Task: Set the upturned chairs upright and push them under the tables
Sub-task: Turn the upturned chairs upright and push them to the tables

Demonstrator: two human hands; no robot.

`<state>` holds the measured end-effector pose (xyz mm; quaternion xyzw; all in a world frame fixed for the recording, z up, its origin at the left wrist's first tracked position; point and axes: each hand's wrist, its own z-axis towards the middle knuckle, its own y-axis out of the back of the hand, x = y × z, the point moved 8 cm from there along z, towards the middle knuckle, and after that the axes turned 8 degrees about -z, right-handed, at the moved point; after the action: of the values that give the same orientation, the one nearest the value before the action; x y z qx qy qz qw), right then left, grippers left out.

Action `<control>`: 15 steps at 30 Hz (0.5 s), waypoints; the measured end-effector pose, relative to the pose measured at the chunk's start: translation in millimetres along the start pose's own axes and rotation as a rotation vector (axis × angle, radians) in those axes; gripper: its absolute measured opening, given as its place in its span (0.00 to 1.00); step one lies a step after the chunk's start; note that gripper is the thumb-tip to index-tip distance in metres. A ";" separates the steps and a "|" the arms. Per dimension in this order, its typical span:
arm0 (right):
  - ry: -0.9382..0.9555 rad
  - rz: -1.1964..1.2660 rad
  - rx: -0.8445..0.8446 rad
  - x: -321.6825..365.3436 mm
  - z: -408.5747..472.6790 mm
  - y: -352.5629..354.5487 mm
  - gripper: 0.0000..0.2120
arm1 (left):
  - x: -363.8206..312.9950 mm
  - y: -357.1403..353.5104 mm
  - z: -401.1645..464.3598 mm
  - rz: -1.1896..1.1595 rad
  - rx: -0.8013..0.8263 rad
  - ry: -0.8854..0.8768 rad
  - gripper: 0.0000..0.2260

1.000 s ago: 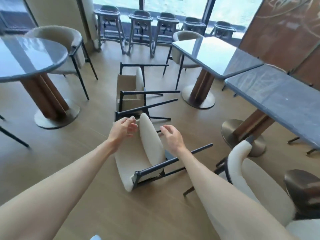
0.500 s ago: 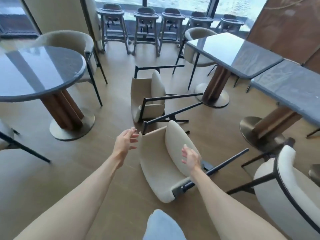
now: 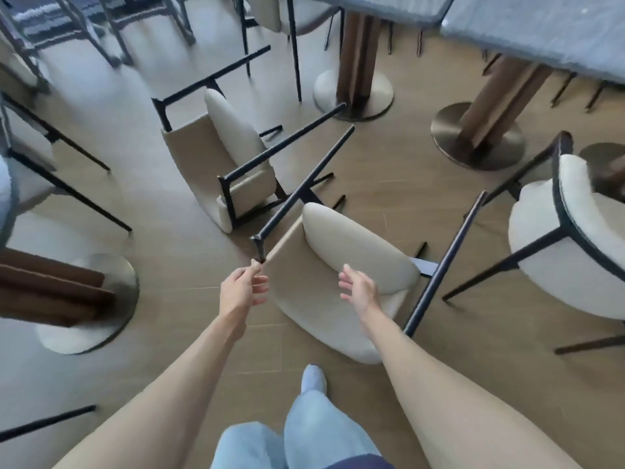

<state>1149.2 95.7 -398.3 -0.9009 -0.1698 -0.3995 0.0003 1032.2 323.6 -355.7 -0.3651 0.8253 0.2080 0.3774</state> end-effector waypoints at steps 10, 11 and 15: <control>-0.325 0.244 -0.332 -128.3 37.2 -11.0 0.06 | 100.1 -71.2 105.2 0.072 0.225 0.389 0.11; -0.364 0.305 -0.359 -146.8 44.0 -21.1 0.05 | 119.1 -77.0 116.6 0.057 0.239 0.436 0.12; -0.484 0.575 -0.437 -212.3 86.4 -72.9 0.09 | 196.4 -90.2 163.7 0.056 0.252 0.571 0.24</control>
<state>1056.7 111.3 -619.8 -0.9581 0.1812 -0.1870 -0.1192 1089.7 279.0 -616.9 -0.3360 0.9270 0.0033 0.1667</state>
